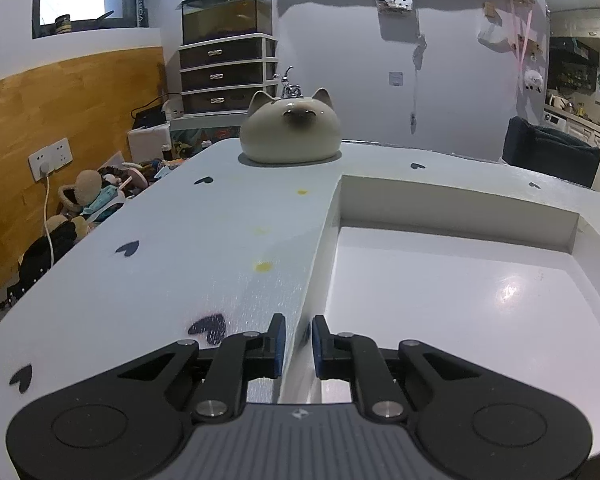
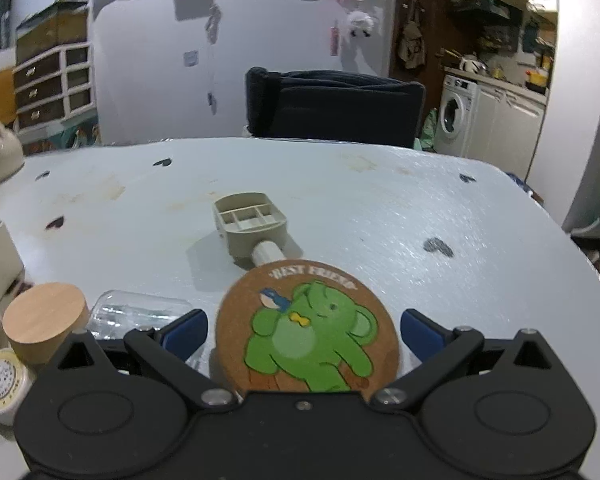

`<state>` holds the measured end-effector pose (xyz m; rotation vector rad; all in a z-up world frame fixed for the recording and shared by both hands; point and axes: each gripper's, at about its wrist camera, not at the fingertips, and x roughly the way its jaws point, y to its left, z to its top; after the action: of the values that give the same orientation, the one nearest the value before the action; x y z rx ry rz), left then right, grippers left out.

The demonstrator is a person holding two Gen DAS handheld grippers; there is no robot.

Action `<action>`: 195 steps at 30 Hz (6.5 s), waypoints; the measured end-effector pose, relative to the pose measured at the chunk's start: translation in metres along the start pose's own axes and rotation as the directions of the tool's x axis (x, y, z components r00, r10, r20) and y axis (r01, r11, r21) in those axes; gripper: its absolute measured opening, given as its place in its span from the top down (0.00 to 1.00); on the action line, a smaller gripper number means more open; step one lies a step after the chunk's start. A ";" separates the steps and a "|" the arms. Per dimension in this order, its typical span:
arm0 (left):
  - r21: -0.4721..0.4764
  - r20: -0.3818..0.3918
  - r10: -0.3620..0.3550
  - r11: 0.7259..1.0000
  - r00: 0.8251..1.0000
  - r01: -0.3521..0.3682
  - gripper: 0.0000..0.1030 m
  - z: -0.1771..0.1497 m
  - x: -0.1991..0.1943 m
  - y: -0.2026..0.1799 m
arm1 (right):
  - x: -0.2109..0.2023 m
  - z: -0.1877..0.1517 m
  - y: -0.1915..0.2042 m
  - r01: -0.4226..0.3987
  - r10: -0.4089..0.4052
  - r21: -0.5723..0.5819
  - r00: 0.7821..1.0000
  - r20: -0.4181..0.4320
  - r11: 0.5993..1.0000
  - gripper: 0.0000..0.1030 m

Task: Organize rigid objects
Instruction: 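Close the right gripper on the coaster's rim and lift it, then carry the coaster into the white tray and open the right gripper, then move the right gripper back over the clear plastic box, then close the right gripper on the clear plastic box and lift it, then carry the box into the tray beside the coaster and release it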

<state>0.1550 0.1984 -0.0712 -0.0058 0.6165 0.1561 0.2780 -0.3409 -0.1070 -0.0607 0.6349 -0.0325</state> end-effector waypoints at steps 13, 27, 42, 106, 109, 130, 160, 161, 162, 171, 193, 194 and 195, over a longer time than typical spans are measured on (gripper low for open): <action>-0.032 -0.031 -0.037 0.999 0.999 0.036 0.90 0.007 0.004 0.007 | -0.002 0.001 -0.009 0.029 -0.028 0.067 0.999 -0.022 0.997 0.21; -0.059 -0.048 -0.054 0.997 0.997 0.051 0.91 0.007 0.001 0.012 | 0.008 -0.006 -0.032 0.005 0.000 0.079 0.998 -0.055 0.997 0.00; 0.022 0.009 -0.011 1.000 1.000 0.011 0.90 -0.002 -0.004 0.002 | -0.018 -0.015 -0.015 0.029 -0.029 0.066 1.000 0.001 0.997 0.03; -0.066 0.104 -0.151 0.985 0.983 0.158 0.96 -0.006 0.006 0.030 | -0.131 0.018 0.287 -0.455 0.457 -0.044 0.886 0.079 0.889 0.00; -0.057 0.108 -0.151 0.986 0.983 0.158 0.96 -0.007 0.006 0.030 | -0.138 0.012 0.259 -0.427 0.427 -0.021 0.899 0.102 0.904 0.00; -0.032 0.095 -0.125 0.991 0.988 0.129 0.93 -0.010 0.005 0.024 | -0.128 -0.006 0.103 -0.006 -0.005 0.066 0.988 0.155 0.998 0.00; -0.028 0.071 -0.115 0.993 0.991 0.117 0.92 -0.017 0.010 0.023 | -0.022 0.000 0.087 0.063 -0.058 0.066 0.995 -0.077 0.996 0.00; -0.027 0.071 -0.114 0.993 0.991 0.116 0.92 -0.017 0.009 0.023 | -0.020 0.001 0.088 0.065 -0.059 0.068 0.995 -0.082 0.996 0.00; -0.026 0.071 -0.113 0.993 0.991 0.115 0.92 -0.017 0.009 0.023 | -0.017 0.003 0.089 0.067 -0.060 0.075 0.994 -0.092 0.995 0.00; -0.026 0.077 -0.113 0.993 0.991 0.116 0.92 -0.019 0.010 0.023 | 0.004 0.009 0.092 0.102 -0.072 0.174 0.983 -0.171 0.979 0.01; -0.003 0.069 -0.136 0.991 0.988 0.136 0.92 -0.013 0.020 0.023 | -0.032 0.011 0.086 0.076 -0.066 0.151 0.995 -0.070 0.986 0.28; -0.001 0.071 -0.137 0.991 0.988 0.137 0.92 -0.013 0.021 0.022 | -0.036 0.012 0.086 0.072 -0.063 0.148 0.996 -0.061 0.986 0.28; 0.004 0.074 -0.137 0.991 0.988 0.137 0.92 -0.013 0.021 0.022 | -0.039 0.012 0.087 0.067 -0.059 0.147 0.997 -0.053 0.987 0.28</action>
<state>0.1615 0.2221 -0.0934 -0.0435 0.5405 0.0235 0.2549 -0.2513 -0.0799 0.0641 0.6776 -0.1425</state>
